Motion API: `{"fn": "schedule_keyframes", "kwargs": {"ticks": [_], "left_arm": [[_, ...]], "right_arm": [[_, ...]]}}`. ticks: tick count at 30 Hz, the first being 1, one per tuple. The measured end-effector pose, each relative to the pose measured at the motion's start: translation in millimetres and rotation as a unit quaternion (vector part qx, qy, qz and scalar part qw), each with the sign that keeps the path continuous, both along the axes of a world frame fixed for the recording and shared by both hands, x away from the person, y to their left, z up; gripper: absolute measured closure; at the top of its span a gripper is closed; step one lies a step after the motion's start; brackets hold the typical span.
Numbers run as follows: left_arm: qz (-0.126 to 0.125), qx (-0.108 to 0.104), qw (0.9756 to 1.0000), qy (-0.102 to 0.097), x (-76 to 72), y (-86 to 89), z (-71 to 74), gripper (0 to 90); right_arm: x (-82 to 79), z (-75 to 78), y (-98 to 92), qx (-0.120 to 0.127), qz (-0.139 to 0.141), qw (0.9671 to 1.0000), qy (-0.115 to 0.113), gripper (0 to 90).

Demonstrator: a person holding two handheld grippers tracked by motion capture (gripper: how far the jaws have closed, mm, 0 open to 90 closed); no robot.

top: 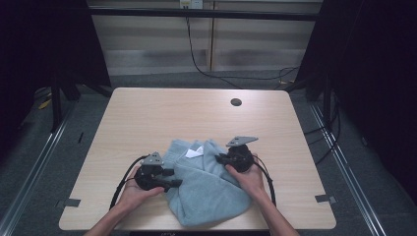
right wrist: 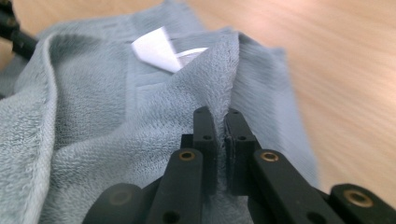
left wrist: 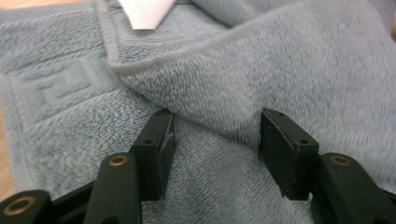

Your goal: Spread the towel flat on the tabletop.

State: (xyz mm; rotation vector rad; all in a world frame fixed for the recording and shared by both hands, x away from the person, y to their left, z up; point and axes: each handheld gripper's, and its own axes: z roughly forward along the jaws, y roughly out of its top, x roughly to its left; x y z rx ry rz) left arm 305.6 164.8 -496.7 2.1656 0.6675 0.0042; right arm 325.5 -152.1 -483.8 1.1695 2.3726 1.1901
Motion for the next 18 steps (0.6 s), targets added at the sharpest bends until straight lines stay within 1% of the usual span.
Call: {"fn": "schedule_keyframes", "kwargs": {"ticks": [1,2,3,4,5,7,9,11,12,13,14,16,17,18], "left_arm": [[-0.001,-0.001,1.0,-0.001,-0.4,0.5,-0.2,47.2],[0.0,0.001,1.0,-0.001,-1.0,0.8,0.2,47.2],[0.0,0.004,1.0,-0.002,-1.7,1.3,0.5,47.4],[0.001,0.003,1.0,-0.003,-2.8,1.5,0.5,47.5],[0.0,0.007,1.0,-0.004,-3.3,2.0,0.6,47.5],[0.001,0.006,1.0,-0.007,-5.2,2.7,0.3,47.7],[0.0,0.012,0.9999,-0.011,-6.6,3.1,0.8,47.7],[0.002,0.012,0.9999,-0.011,-7.4,2.8,0.8,47.6],[0.001,0.011,0.9999,-0.01,-7.7,2.6,0.7,47.6],[0.0,0.014,0.9998,-0.011,-7.9,3.1,1.1,47.6],[0.001,0.011,0.9999,-0.013,-7.9,2.7,0.8,47.7],[0.0,0.014,0.9998,-0.016,-7.9,2.7,0.8,47.7],[0.001,0.011,0.9998,-0.015,-7.9,2.5,0.5,47.7],[0.001,0.017,0.9996,-0.024,-6.7,3.0,0.2,47.8]], "right_arm": [[-1.8,6.1,-9.3,0.006,-0.017,0.9998,-0.006,86.3],[-1.8,6.1,-9.3,0.006,-0.017,0.9998,-0.006,86.3],[-3.1,10.2,-14.8,0.011,-0.025,0.9996,-0.01,86.3],[-8.4,21.2,-29.0,0.022,-0.043,0.9985,-0.026,86.3],[-8.4,21.2,-29.0,0.022,-0.043,0.9985,-0.026,86.3],[-16.8,29.3,-42.7,0.024,-0.06,0.9971,-0.04,86.3],[-27.7,29.9,-56.1,0.01,-0.072,0.9965,-0.041,86.3],[-37.5,24.5,-68.5,0.006,-0.078,0.9965,-0.028,86.2],[-48.4,16.7,-79.9,0.002,-0.083,0.9965,-0.013,85.8],[-48.4,16.7,-79.9,0.002,-0.083,0.9965,-0.013,85.8],[-54.8,11.9,-84.7,-0.001,-0.085,0.9964,0.002,85.5],[-62.6,6.0,-88.8,-0.011,-0.085,0.9963,0.014,82.1],[-66.4,3.3,-90.7,-0.01,-0.087,0.9959,0.024,77.1],[-68.5,5.0,-92.9,-0.009,-0.095,0.9952,0.019,63.5]]}}
